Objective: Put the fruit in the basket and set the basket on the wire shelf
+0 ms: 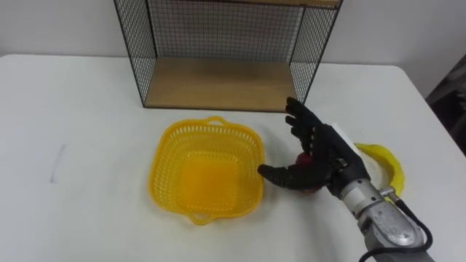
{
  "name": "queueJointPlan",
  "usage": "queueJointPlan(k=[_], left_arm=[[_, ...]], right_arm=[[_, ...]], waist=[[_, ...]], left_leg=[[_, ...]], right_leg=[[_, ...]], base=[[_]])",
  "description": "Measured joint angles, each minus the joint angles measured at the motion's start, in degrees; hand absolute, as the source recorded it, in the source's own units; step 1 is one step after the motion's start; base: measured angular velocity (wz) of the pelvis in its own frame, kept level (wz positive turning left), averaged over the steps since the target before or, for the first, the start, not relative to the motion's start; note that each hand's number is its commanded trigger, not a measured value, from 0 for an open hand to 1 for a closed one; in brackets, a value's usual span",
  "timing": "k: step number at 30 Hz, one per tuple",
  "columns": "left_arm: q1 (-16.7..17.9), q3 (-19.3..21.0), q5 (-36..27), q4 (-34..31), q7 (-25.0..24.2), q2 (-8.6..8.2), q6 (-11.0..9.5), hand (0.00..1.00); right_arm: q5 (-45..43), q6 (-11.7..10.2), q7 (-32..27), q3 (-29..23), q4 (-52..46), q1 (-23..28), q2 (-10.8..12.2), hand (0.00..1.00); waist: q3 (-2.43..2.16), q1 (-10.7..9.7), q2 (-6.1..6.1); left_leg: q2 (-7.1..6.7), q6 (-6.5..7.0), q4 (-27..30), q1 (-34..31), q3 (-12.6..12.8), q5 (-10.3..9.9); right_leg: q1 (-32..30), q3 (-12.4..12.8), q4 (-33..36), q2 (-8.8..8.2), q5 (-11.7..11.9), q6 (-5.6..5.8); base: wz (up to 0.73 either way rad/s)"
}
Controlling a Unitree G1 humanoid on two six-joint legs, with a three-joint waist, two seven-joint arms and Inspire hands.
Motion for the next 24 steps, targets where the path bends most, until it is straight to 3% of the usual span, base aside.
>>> queueJointPlan(k=[6,24], left_arm=[[-1.31,0.04,0.00,0.02,0.14,-0.10,-0.02,0.00],[-1.27,0.03,-1.76,0.04,0.05,-0.11,-0.02,0.00]], right_arm=[[-0.11,0.00,2.14,0.12,-0.32,0.32,1.87,0.00],[-2.44,-0.29,2.21,0.38,-0.33,1.15,1.76,0.00]], waist=[[0.00,-0.07,0.28],[-0.08,0.06,-0.63]], left_leg=[[-0.02,0.01,0.14,-0.50,0.26,0.01],[-0.06,0.01,0.08,-0.26,0.54,0.01]], right_leg=[[-0.35,0.24,-0.19,-0.05,0.01,0.01],[-0.28,0.15,-0.36,-0.11,-0.05,0.11]], base=[[-0.01],[-0.01]])
